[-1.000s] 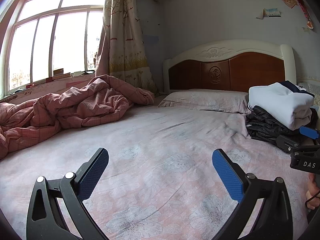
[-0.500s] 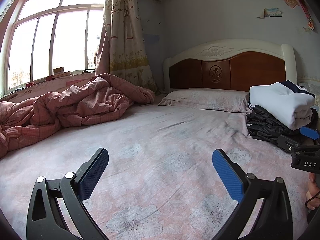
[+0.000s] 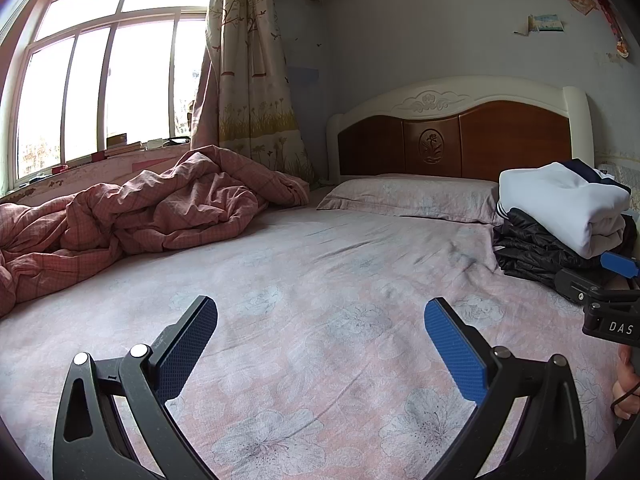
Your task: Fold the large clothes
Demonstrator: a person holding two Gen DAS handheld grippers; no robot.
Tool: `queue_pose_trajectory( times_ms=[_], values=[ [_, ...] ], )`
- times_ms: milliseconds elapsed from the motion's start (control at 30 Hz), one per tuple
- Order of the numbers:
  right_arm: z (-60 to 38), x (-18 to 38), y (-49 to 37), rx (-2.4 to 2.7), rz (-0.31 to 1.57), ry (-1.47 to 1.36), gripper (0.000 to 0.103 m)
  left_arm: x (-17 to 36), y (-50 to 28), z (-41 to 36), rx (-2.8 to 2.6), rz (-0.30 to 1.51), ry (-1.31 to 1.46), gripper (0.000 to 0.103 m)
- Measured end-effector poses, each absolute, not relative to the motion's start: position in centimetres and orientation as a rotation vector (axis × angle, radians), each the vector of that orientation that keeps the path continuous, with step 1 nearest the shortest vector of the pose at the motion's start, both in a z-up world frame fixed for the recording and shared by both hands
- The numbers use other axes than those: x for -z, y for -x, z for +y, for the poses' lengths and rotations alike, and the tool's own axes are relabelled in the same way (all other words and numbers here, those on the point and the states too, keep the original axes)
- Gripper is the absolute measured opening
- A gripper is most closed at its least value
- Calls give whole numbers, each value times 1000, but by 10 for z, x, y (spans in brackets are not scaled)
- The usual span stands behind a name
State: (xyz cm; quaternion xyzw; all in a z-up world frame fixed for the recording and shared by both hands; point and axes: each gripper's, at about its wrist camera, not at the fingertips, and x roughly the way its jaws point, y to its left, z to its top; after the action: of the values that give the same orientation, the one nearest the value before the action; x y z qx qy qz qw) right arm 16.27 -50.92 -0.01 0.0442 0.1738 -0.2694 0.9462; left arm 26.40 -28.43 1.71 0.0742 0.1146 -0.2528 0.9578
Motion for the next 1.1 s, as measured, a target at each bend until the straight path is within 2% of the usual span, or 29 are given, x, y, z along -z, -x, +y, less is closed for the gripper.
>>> queue_pose_trajectory(
  times_ms=[1100],
  values=[
    [-510, 0, -164, 548, 356, -91, 103, -15, -265, -285, 516, 238, -156, 103]
  ],
)
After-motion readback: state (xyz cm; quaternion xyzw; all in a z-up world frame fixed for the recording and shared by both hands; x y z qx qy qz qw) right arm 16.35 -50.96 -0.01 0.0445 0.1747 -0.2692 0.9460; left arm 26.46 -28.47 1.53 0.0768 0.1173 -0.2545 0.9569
